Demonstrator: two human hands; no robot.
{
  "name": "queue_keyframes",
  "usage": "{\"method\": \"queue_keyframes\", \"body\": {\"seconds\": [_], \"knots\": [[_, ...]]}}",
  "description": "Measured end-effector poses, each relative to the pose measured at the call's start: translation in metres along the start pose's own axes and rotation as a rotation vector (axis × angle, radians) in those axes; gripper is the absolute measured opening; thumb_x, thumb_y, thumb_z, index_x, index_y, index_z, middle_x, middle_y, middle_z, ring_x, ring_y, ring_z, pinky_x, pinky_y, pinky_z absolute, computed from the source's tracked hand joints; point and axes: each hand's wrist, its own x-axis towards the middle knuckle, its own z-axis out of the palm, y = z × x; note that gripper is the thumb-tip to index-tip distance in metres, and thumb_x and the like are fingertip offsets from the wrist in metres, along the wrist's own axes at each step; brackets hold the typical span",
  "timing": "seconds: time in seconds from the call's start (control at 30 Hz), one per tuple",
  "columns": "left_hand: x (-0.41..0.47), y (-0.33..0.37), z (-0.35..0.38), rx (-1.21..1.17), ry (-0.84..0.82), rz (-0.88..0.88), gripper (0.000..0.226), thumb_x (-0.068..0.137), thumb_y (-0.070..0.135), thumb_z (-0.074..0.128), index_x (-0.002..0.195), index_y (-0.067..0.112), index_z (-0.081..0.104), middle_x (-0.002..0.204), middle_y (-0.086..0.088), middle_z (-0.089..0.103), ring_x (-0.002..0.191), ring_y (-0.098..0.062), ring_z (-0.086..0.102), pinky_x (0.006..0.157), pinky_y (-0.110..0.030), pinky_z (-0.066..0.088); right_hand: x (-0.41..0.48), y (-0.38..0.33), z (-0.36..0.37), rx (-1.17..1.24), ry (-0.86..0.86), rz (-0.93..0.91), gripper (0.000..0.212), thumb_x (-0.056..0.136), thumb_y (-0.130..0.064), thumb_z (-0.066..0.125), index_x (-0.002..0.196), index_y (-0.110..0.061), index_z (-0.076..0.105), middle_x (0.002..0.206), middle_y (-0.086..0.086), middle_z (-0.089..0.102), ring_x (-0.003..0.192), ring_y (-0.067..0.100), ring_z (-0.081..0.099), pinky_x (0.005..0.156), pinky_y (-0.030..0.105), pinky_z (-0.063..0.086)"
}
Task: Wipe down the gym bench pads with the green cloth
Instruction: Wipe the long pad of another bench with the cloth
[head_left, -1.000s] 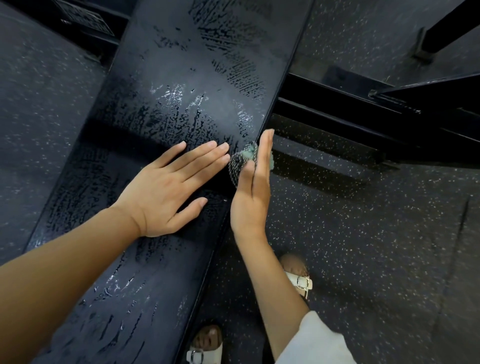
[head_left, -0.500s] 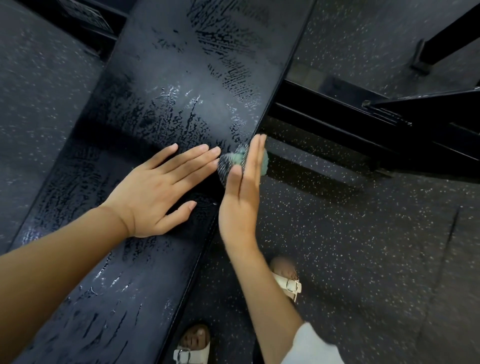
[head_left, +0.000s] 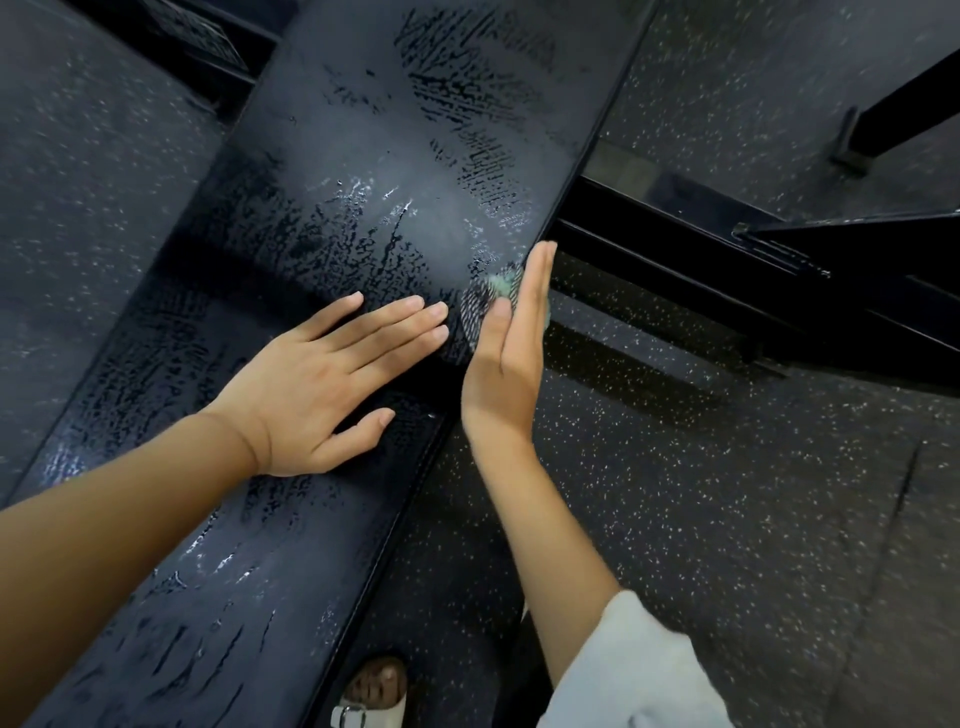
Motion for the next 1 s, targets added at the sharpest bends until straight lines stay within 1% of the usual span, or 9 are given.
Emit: {"method": "queue_keyframes", "body": {"seconds": [0.13,0.3,0.37,0.43,0.5,0.57,0.7,0.9,1.0], "knots": [[0.0,0.001,0.001,-0.009,-0.005,-0.003,0.072,0.091,0.037,0.035,0.158,0.012,0.019,0.166,-0.005,0.017,0.153,-0.021,0.015,0.121,-0.047,0.017,0.024,-0.001,-0.007,-0.001,0.006,-0.09,0.053,0.106,-0.018,0.025,0.156,-0.007,0.008,0.165,0.002,0.003,0.151,0.007,0.0,0.123,0.03,0.004],[-0.001,0.002,0.0,-0.011,-0.011,-0.006,0.073,0.091,0.037,0.035,0.158,0.011,0.019,0.166,-0.005,0.016,0.153,-0.022,0.014,0.121,-0.047,0.016,0.034,-0.004,-0.01,-0.006,-0.005,-0.065,0.053,0.107,-0.019,0.025,0.156,-0.009,0.007,0.165,0.001,0.002,0.15,0.007,-0.001,0.123,0.028,0.003],[0.0,0.002,-0.001,-0.011,-0.011,-0.006,0.073,0.092,0.037,0.035,0.157,0.011,0.02,0.166,-0.006,0.016,0.153,-0.022,0.015,0.121,-0.048,0.017,0.024,-0.003,-0.009,-0.023,-0.026,-0.083,0.054,0.107,-0.019,0.026,0.156,-0.009,0.006,0.165,0.0,0.0,0.15,0.005,-0.003,0.12,0.019,-0.001],[-0.001,0.003,-0.002,-0.009,-0.018,-0.011,0.073,0.091,0.037,0.036,0.157,0.01,0.021,0.165,-0.006,0.018,0.153,-0.022,0.017,0.12,-0.047,0.018,0.013,-0.001,-0.008,-0.04,-0.05,-0.057,0.056,0.106,-0.023,0.027,0.156,-0.014,0.005,0.164,-0.006,-0.003,0.147,-0.004,-0.006,0.114,0.009,-0.005],[-0.001,0.003,-0.003,-0.007,-0.016,-0.012,0.073,0.091,0.037,0.037,0.157,0.01,0.022,0.165,-0.006,0.019,0.153,-0.022,0.017,0.12,-0.046,0.018,0.002,-0.001,-0.007,-0.039,-0.071,-0.026,0.056,0.104,-0.027,0.027,0.155,-0.022,0.004,0.16,-0.016,-0.005,0.143,-0.011,-0.009,0.112,0.007,-0.006],[-0.001,0.003,-0.003,-0.011,-0.016,-0.01,0.073,0.091,0.037,0.038,0.157,0.01,0.022,0.165,-0.006,0.018,0.153,-0.022,0.017,0.12,-0.046,0.018,-0.012,-0.001,-0.005,-0.035,-0.088,-0.033,0.054,0.105,-0.027,0.027,0.154,-0.028,0.003,0.158,-0.022,-0.007,0.144,-0.011,-0.009,0.114,0.009,-0.005],[-0.002,0.003,-0.002,-0.01,-0.001,-0.001,0.073,0.092,0.038,0.038,0.157,0.01,0.022,0.165,-0.006,0.018,0.153,-0.023,0.017,0.12,-0.047,0.017,-0.027,0.002,-0.002,-0.027,-0.072,-0.069,0.053,0.104,-0.028,0.027,0.152,-0.03,0.004,0.161,-0.018,-0.004,0.145,-0.008,-0.008,0.118,0.015,-0.002],[-0.001,0.001,0.001,-0.009,0.044,0.024,0.076,0.089,0.037,0.042,0.157,0.011,0.021,0.165,-0.004,0.019,0.152,-0.022,0.019,0.118,-0.046,0.018,-0.009,0.002,0.0,-0.004,-0.011,-0.081,0.053,0.102,-0.029,0.026,0.149,-0.036,0.004,0.159,-0.023,-0.002,0.145,-0.009,-0.003,0.12,0.018,0.002],[-0.001,-0.002,0.003,-0.012,0.071,0.057,0.073,0.093,0.04,0.039,0.157,0.012,0.021,0.165,-0.003,0.02,0.152,-0.021,0.02,0.119,-0.042,0.017,0.017,0.002,-0.006,0.041,-0.013,-0.107,0.054,0.105,-0.027,0.026,0.154,-0.031,0.004,0.161,-0.023,-0.001,0.145,-0.009,-0.002,0.12,0.02,0.004]]}}
